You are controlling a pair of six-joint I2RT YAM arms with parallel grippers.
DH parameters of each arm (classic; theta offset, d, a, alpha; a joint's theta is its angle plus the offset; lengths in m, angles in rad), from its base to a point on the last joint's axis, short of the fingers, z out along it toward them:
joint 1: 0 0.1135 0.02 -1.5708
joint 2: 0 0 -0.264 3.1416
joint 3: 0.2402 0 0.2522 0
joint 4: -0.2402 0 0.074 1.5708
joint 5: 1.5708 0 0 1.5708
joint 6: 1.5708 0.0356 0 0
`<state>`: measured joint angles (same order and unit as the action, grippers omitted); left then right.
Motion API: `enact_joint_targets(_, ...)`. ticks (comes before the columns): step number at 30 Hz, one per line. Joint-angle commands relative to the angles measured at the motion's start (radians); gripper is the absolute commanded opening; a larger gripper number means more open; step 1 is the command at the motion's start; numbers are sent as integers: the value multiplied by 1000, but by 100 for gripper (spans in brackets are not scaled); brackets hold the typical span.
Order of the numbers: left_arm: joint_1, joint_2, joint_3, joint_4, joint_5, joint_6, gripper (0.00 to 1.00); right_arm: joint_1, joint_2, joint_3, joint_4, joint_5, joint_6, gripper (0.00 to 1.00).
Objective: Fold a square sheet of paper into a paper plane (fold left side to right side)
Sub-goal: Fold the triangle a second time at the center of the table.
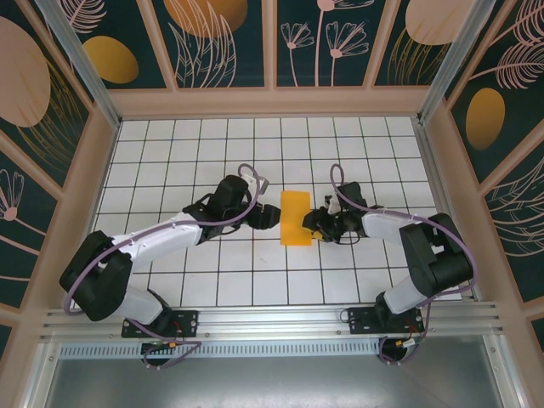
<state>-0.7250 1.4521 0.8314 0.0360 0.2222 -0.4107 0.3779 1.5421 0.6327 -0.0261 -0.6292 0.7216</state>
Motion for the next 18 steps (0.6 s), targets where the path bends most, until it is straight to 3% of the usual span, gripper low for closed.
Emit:
enact_joint_targets(1,1,-36,-28,46,15,29,71,-8,36,15,49,-37,14,42)
enact_joint_targets(9,-15,-69,-46,53,25,54,71,-28,64,28,78,-62,23,43)
enact_joint_targets(18,-112,-73,-44,43,-6,103,72,-48,85,117,11,-70,-18,42)
